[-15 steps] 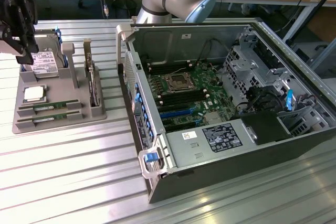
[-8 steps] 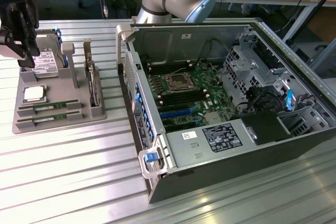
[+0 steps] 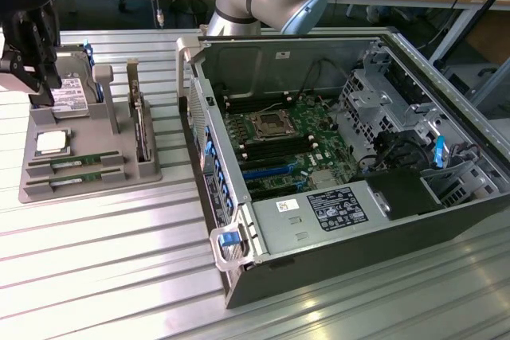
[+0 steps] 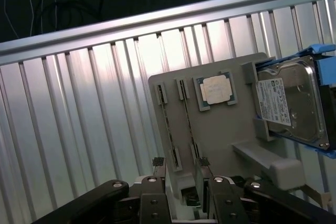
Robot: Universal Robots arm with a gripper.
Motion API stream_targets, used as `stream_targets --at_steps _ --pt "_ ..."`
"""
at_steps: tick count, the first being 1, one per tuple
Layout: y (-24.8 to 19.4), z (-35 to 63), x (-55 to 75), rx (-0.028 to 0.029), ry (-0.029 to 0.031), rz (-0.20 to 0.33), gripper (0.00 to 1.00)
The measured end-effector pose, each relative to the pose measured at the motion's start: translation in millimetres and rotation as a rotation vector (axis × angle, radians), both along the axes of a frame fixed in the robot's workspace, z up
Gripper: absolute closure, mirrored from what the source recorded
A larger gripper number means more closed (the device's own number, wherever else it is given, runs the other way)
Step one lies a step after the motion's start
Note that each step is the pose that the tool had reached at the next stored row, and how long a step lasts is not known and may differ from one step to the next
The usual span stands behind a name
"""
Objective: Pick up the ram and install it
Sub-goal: 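Pick up the ram and move it above insertion slot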
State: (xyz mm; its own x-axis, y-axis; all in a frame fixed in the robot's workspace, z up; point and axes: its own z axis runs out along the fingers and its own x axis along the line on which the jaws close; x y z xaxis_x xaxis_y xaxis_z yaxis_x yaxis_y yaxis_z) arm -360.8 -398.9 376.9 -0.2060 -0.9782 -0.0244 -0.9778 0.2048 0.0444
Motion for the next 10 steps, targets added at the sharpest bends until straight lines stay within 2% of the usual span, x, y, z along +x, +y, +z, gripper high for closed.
stream_targets --at_steps 10 --pt "0.0 -5.1 0.0 0.0000 0.0000 0.000 0.64"
